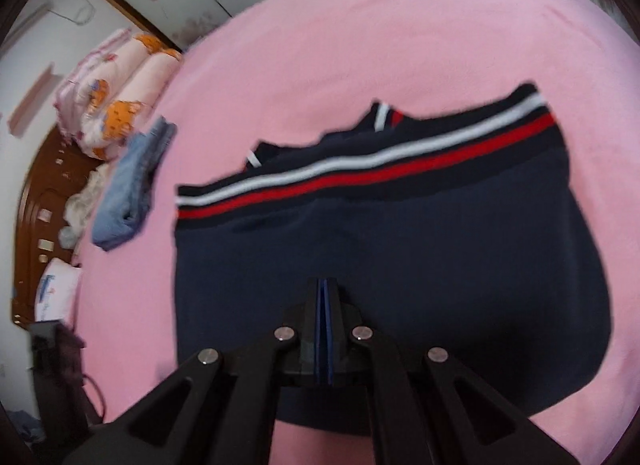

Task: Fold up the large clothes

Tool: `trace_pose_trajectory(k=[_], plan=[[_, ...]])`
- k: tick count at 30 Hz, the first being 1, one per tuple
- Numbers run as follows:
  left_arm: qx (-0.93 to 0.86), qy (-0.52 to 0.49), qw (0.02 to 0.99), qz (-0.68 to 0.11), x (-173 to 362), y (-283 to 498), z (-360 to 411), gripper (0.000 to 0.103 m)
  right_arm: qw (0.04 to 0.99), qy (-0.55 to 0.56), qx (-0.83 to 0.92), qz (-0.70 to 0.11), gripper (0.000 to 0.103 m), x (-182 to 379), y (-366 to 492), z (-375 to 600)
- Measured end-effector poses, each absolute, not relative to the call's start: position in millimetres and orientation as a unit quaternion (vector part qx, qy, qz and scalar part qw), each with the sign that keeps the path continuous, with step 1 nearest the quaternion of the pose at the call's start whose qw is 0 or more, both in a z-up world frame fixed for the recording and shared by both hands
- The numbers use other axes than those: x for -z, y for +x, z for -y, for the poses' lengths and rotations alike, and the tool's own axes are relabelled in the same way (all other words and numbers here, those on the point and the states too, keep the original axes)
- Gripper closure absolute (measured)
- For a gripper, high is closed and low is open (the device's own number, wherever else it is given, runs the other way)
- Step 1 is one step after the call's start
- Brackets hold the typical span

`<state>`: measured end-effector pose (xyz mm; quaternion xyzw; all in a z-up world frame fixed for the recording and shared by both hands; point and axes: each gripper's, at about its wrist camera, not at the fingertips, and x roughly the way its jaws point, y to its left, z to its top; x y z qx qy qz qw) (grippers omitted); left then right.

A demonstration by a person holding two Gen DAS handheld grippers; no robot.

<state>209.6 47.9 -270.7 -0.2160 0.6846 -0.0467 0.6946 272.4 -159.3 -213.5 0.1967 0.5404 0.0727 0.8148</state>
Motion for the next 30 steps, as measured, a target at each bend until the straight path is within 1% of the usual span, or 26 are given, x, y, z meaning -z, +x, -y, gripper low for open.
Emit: trace_pose_trajectory(k=[7, 8, 11, 14, 19, 24, 30], plan=[[0.072, -0.233, 0.696, -0.675, 266, 204, -52, 0.064, 0.811, 0.197, -0.071, -0.546, 0.103, 234, 259, 175], [0.074, -0.241, 0.695, -0.674, 272, 212, -41, 0.064, 0.811, 0.197, -0.073, -0.547, 0.103, 236, 259, 175], [0.083, -0.284, 0.692, -0.659, 279, 213, -37, 0.064, 0.808, 0.183, -0.078, -0.554, 0.103, 235, 263, 172], [0.091, -0.337, 0.689, -0.635, 289, 212, -40, 0.060, 0.807, 0.187, -0.080, -0.554, 0.103, 235, 264, 170], [0.090, -0.395, 0.699, -0.590, 299, 215, -52, 0.060, 0.800, 0.214, -0.089, -0.554, 0.103, 239, 264, 178], [0.101, -0.436, 0.701, -0.555, 313, 234, -52, 0.060, 0.801, 0.206, -0.096, -0.554, 0.103, 239, 265, 176], [0.102, -0.440, 0.697, -0.557, 319, 260, -41, 0.060, 0.801, 0.207, -0.100, -0.553, 0.103, 240, 265, 177]])
